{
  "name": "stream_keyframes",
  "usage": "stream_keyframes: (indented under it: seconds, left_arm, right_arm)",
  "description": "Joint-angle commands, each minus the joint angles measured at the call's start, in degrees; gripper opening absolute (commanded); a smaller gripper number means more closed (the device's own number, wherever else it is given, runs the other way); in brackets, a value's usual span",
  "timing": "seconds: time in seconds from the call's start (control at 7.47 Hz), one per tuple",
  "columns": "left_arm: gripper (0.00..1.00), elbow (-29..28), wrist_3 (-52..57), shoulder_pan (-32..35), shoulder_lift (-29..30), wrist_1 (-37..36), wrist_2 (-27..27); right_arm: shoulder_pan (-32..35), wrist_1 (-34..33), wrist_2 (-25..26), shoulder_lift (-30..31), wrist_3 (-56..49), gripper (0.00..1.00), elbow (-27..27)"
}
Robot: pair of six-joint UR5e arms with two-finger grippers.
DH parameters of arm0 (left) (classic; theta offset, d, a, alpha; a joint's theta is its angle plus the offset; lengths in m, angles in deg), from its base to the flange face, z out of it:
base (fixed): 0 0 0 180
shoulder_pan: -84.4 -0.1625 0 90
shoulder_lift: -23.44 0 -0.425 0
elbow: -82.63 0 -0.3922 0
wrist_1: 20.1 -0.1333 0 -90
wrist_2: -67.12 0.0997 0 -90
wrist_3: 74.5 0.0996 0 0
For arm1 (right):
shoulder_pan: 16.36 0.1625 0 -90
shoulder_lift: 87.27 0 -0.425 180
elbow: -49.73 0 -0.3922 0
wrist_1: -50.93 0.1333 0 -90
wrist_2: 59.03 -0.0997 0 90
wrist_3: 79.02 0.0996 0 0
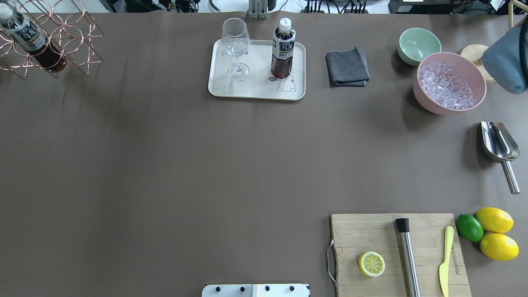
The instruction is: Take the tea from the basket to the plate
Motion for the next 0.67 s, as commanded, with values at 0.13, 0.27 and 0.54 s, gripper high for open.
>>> stream_keyframes:
  seconds: [0.13,0.27,0.54]
  left_arm:
    - [0.0,-9.31,1.88,0.41,0.38,7.71,-0.17]
    - [0.0,-9.41,2.24,0.41,0.47,7.81,-0.17]
    - [0.0,-12.29,3.56,-0.64,0.38,13.39,-0.09]
  right_arm:
    - [8.81,-5.85,-9.13,15.93,-27.99,1.0,0.32]
    - [12.4,-4.11,-16.2,19.72,-31.3,1.0,-2.03]
    - [18.41,1.16,-28.52,25.69,-37.3,1.0,-8.81]
